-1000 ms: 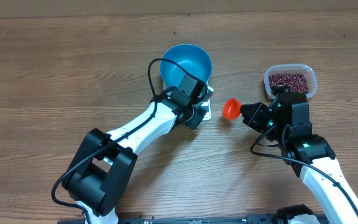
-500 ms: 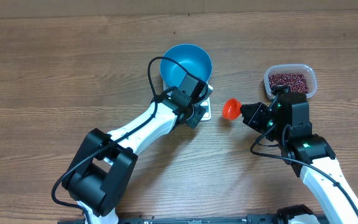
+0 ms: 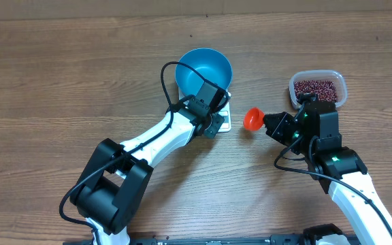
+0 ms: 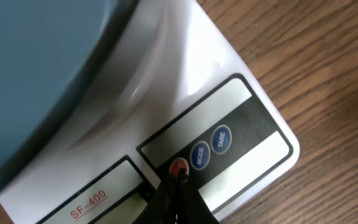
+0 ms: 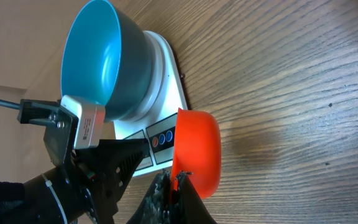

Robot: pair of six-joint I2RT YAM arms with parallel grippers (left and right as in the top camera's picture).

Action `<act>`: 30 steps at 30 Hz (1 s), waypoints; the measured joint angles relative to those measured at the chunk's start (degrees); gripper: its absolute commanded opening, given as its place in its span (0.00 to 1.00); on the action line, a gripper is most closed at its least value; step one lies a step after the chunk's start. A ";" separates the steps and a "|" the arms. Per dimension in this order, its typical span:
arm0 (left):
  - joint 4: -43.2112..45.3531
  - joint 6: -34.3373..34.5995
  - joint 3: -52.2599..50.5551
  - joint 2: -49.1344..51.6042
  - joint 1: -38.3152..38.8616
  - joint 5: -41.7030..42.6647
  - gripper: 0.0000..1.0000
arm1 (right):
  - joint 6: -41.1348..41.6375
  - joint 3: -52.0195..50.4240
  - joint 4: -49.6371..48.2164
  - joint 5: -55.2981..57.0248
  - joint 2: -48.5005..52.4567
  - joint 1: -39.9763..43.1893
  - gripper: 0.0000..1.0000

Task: Scoop item into bowl and weigh 150g on scale

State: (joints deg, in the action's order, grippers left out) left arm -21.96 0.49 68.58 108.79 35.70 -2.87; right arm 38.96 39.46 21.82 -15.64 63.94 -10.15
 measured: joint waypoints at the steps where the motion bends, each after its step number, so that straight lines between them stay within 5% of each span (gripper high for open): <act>1: 0.44 0.00 -0.20 0.00 0.00 0.00 0.04 | -0.02 0.00 0.04 -0.02 0.00 0.00 0.04; 30: 5.29 0.00 -2.14 0.96 0.02 0.00 0.04 | 0.00 0.00 0.04 0.00 0.00 0.00 0.04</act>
State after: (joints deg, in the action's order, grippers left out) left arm -16.67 0.49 66.43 109.75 35.73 -2.87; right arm 38.96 39.46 21.87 -15.64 63.94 -10.15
